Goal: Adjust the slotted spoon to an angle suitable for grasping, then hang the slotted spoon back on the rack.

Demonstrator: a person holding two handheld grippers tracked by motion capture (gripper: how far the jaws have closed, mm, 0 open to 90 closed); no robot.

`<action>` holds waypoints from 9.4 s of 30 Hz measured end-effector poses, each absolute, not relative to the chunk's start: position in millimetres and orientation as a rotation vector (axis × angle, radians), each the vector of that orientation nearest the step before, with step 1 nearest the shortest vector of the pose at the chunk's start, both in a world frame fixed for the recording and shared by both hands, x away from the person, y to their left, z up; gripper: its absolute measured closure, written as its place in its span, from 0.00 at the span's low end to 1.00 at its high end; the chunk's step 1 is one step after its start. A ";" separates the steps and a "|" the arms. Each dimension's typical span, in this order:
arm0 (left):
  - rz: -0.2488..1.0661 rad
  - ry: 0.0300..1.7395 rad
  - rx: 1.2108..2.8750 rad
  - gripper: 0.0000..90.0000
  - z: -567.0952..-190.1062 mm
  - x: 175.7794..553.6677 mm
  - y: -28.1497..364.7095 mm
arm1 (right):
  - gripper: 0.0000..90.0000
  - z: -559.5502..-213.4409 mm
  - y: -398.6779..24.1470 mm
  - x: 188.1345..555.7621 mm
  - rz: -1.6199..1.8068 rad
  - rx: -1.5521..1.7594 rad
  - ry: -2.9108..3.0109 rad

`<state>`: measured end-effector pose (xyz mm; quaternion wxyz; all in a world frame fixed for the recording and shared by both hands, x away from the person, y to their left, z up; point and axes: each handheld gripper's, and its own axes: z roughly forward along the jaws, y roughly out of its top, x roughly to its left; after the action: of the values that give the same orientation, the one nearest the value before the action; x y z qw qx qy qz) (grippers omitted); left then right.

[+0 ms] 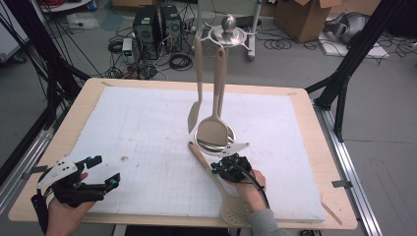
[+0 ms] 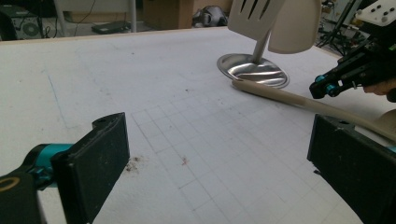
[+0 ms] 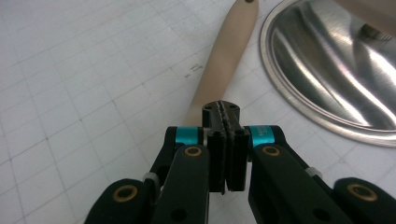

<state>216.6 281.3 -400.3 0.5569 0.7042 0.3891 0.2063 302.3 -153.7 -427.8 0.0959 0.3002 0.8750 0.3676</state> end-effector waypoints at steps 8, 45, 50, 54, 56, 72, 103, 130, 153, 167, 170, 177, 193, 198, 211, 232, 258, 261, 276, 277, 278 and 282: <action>0.487 0.920 1.665 0.07 -401.1 216.7 280.6 | 1.00 -430.1 -151.3 303.4 1.101 0.870 2.634; 0.487 0.929 1.660 0.07 -401.9 216.4 283.3 | 0.99 -414.5 -145.4 301.6 1.274 0.590 2.713; 0.488 0.926 1.657 0.07 -401.0 215.4 282.8 | 0.78 -401.5 -147.9 295.2 1.330 0.605 2.665; 0.487 0.924 1.653 0.07 -400.8 215.4 283.4 | 0.53 -395.9 -147.7 288.8 1.326 0.632 2.648; 0.489 0.925 1.656 0.07 -401.3 215.6 283.7 | 0.43 -394.1 -147.3 287.4 1.296 0.684 2.649; 0.490 0.925 1.653 0.07 -400.5 215.2 283.6 | 0.17 -386.2 -153.0 271.8 1.309 0.759 2.551; 0.487 0.921 1.660 0.07 -400.8 216.7 281.8 | 0.13 -399.5 -149.6 264.0 1.269 0.799 2.582; 0.484 0.922 1.655 0.07 -401.2 217.3 283.1 | 0.26 -424.9 -136.3 270.7 1.030 0.868 2.707; 0.487 0.928 1.657 0.07 -402.2 217.6 284.1 | 0.62 -428.7 -133.7 266.8 0.938 0.870 2.723; 0.486 0.929 1.660 0.07 -403.1 217.7 283.0 | 0.80 -430.9 -136.8 267.1 0.938 0.899 2.701; 0.484 0.930 1.663 0.07 -403.6 217.9 283.4 | 0.81 -431.0 -136.6 267.3 0.937 0.915 2.698; 0.483 0.934 1.656 0.07 -403.5 217.6 284.6 | 0.83 -430.2 -137.7 268.2 0.964 0.976 2.705; 0.483 0.933 1.663 0.07 -404.3 217.9 284.2 | 0.86 -415.9 -153.3 262.7 1.020 0.887 2.696; 0.480 0.935 1.664 0.07 -404.7 218.0 283.8 | 0.86 -408.5 -163.4 258.3 1.089 0.844 2.673; 0.481 0.935 1.666 0.07 -405.0 217.9 283.0 | 0.86 -380.3 -197.6 251.2 1.207 0.832 2.594; 0.483 0.937 1.669 0.07 -405.1 217.8 282.5 | 0.86 -354.9 -236.4 244.9 1.366 0.864 2.457; 0.481 0.923 1.669 0.07 -404.6 217.4 281.2 | 0.86 -299.4 -274.9 242.9 1.465 0.892 2.297; 0.479 0.924 1.666 0.07 -404.7 217.4 281.4 | 0.86 -293.3 -277.7 244.7 1.466 0.891 2.282; 0.477 0.927 1.670 0.07 -405.3 217.6 281.8 | 0.86 -264.3 -279.6 256.9 1.494 0.902 2.208; 0.476 0.928 1.668 0.07 -405.2 217.5 282.1 | 0.86 -262.9 -279.7 257.2 1.490 0.897 2.208; 0.476 0.928 1.666 0.07 -405.1 217.6 282.2 | 0.86 -261.7 -279.9 257.6 1.488 0.889 2.204; 0.476 0.928 1.665 0.07 -405.3 217.7 282.3 | 0.86 -257.0 -282.6 259.8 1.477 0.879 2.200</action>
<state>217.7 282.3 -405.3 0.5553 0.7049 0.3928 0.2014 259.8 -282.6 -257.0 0.1741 0.3099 0.7759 0.5212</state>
